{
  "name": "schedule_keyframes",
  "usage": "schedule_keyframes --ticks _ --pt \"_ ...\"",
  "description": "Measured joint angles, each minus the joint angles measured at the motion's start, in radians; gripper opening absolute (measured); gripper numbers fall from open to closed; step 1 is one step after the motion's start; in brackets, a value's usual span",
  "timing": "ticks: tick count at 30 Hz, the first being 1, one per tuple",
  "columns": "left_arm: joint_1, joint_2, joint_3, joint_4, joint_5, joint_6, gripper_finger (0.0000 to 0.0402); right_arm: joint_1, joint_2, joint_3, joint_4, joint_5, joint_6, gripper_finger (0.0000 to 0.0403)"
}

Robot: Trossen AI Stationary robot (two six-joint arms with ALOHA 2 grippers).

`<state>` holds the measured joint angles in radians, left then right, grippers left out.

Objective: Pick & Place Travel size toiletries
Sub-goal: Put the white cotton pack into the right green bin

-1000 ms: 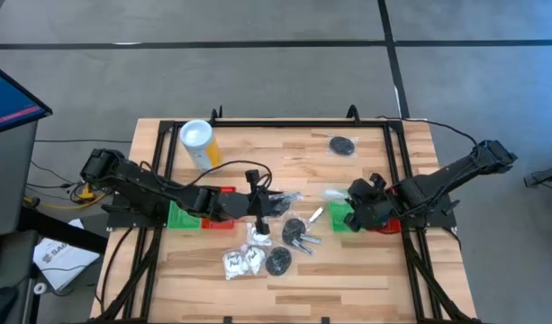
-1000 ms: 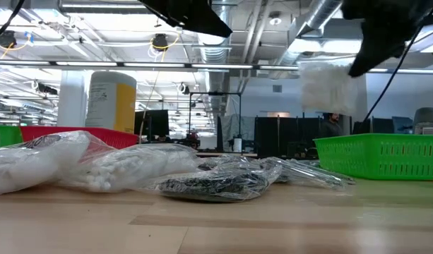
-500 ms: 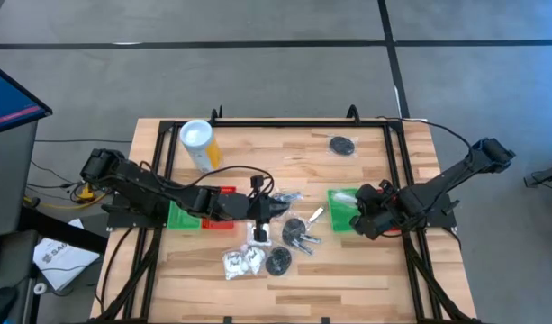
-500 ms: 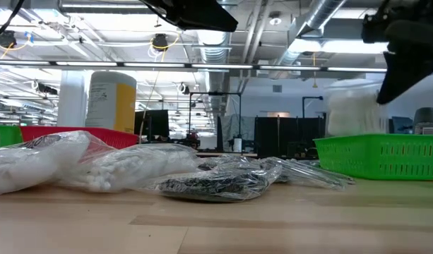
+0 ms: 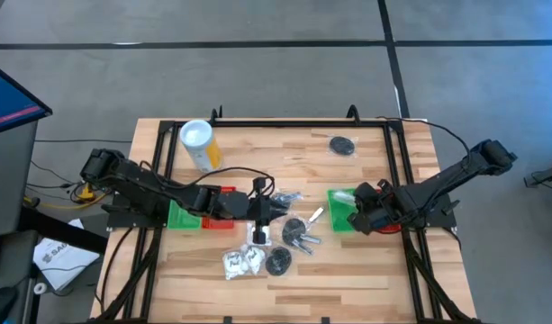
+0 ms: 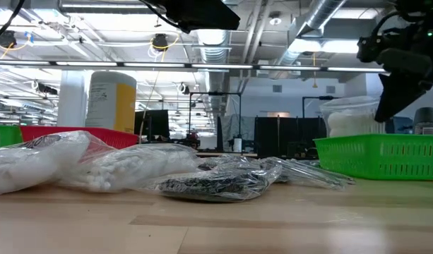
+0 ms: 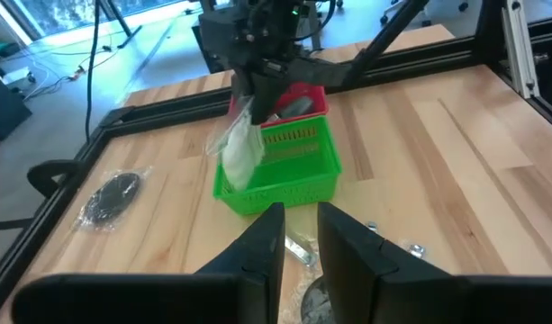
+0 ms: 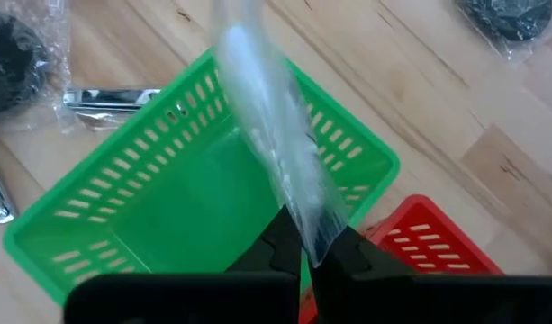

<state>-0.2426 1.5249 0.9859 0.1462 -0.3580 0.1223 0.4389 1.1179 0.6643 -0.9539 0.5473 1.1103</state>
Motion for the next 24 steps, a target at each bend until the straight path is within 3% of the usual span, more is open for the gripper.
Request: schedule_keyframes --ticks 24 --pt "0.002 0.000 0.000 -0.001 0.000 0.000 0.0062 -0.056 0.000 0.016 -0.029 0.029 -0.071 0.0071"
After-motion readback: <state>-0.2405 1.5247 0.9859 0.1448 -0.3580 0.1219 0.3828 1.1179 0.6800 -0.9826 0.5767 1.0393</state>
